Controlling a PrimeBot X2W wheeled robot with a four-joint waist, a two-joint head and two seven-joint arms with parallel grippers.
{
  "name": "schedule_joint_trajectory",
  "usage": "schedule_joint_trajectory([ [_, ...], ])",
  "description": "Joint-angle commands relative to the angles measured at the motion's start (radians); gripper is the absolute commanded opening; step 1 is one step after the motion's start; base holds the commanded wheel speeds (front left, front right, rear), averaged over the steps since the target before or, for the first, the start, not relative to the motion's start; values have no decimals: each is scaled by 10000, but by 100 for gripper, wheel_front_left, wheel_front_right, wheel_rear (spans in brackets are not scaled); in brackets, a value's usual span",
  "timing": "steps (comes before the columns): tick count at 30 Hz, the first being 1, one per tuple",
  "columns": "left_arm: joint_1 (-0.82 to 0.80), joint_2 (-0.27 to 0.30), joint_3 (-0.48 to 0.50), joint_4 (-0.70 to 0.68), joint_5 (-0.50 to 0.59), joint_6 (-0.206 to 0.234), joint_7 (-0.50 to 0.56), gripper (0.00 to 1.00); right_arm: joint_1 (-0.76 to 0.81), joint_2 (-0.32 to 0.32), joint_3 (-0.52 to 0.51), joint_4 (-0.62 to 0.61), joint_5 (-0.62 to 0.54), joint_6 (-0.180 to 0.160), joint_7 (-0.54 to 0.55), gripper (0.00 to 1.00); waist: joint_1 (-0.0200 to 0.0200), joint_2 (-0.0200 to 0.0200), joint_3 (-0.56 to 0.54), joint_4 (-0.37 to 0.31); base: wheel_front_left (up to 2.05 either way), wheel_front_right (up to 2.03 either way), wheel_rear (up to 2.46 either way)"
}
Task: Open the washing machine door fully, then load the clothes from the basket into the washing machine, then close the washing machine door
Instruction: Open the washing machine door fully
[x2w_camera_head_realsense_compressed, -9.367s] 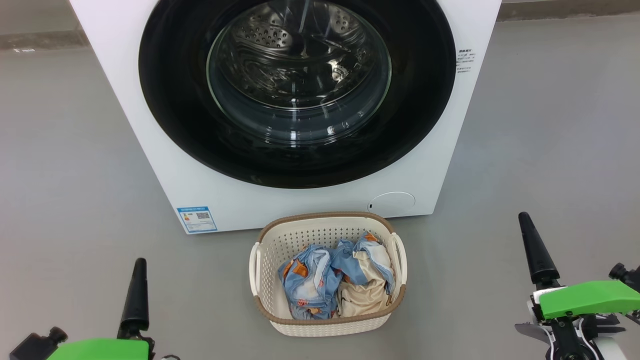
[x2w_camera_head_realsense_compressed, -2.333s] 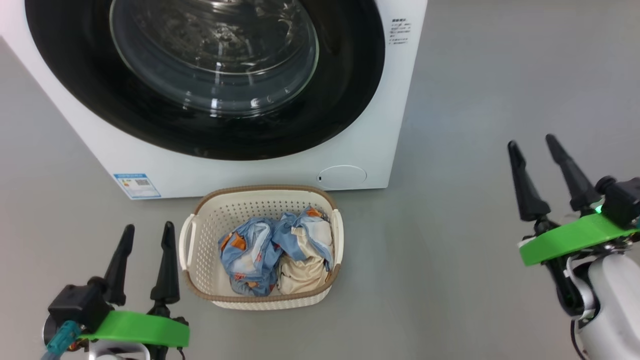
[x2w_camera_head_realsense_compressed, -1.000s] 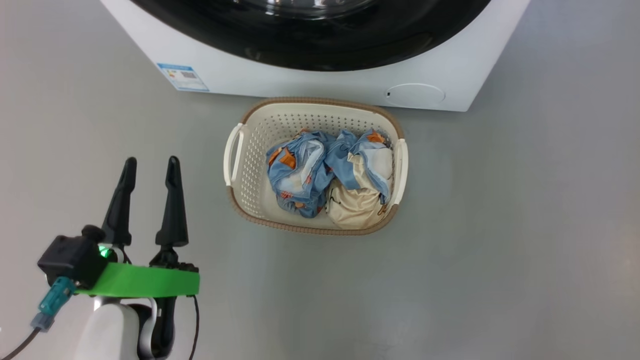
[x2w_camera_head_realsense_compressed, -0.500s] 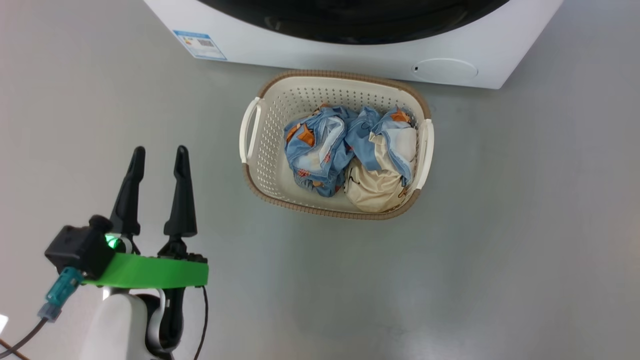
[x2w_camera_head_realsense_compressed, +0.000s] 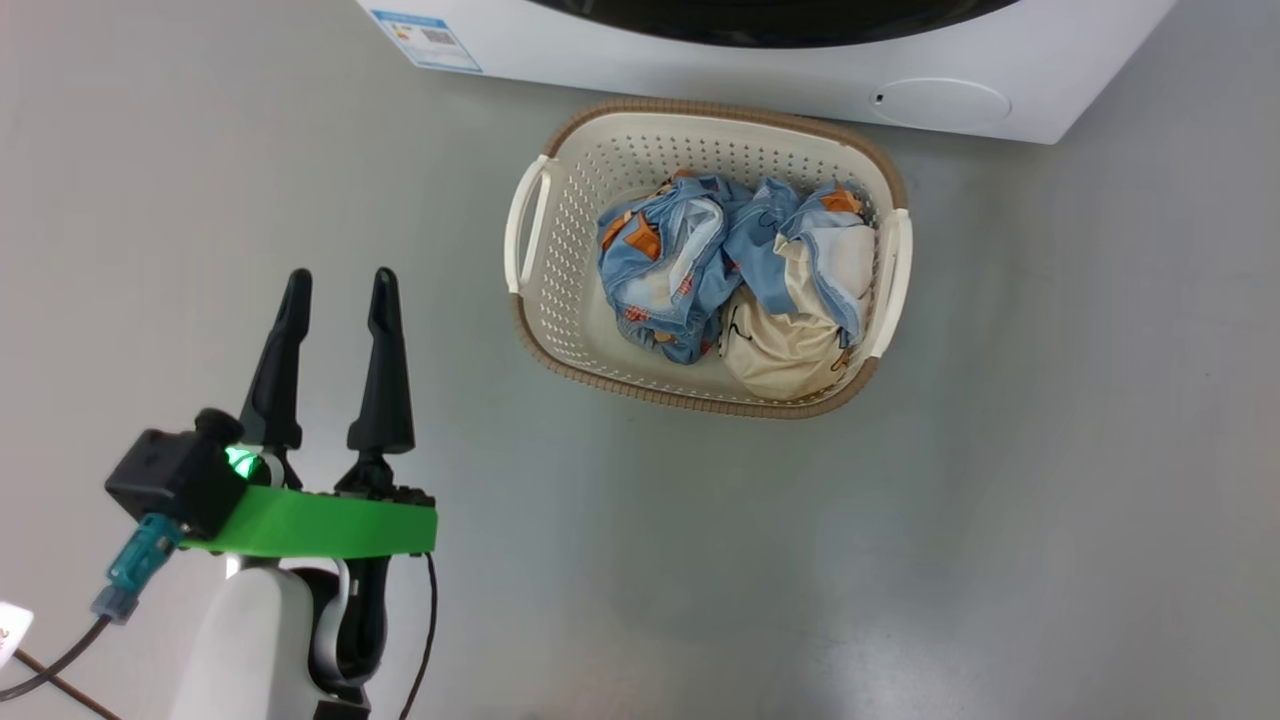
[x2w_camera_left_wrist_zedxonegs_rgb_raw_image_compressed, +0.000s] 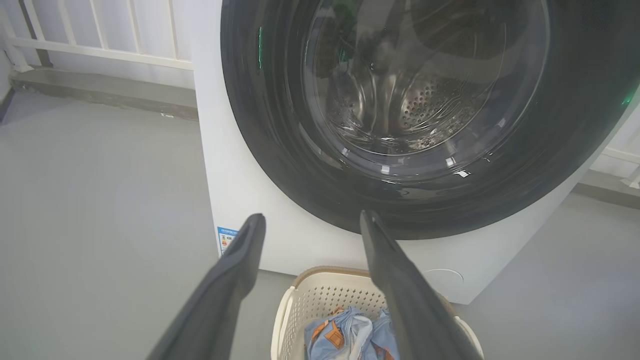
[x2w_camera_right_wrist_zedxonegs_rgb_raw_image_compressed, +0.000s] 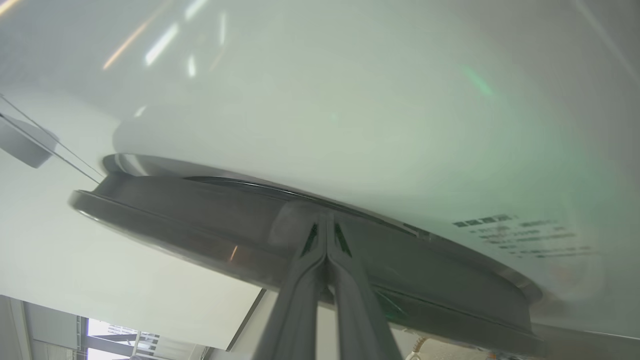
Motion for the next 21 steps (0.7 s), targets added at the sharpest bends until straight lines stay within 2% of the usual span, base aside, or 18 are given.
schedule_joint_trajectory([
  [1,-70,219,284,-138,-77,4,-65,100,-171,86,8,-177,-93,56,101,0,0,0,56,78,0,0,0],
  [13,-104,120,240,-13,-126,4,-65,100,-561,188,293,540,-275,56,487,0,0,0,72,310,0,0,0],
  [21,7,103,305,135,-36,4,-65,100,-41,341,463,501,-140,56,832,0,0,0,-253,269,0,0,0],
])
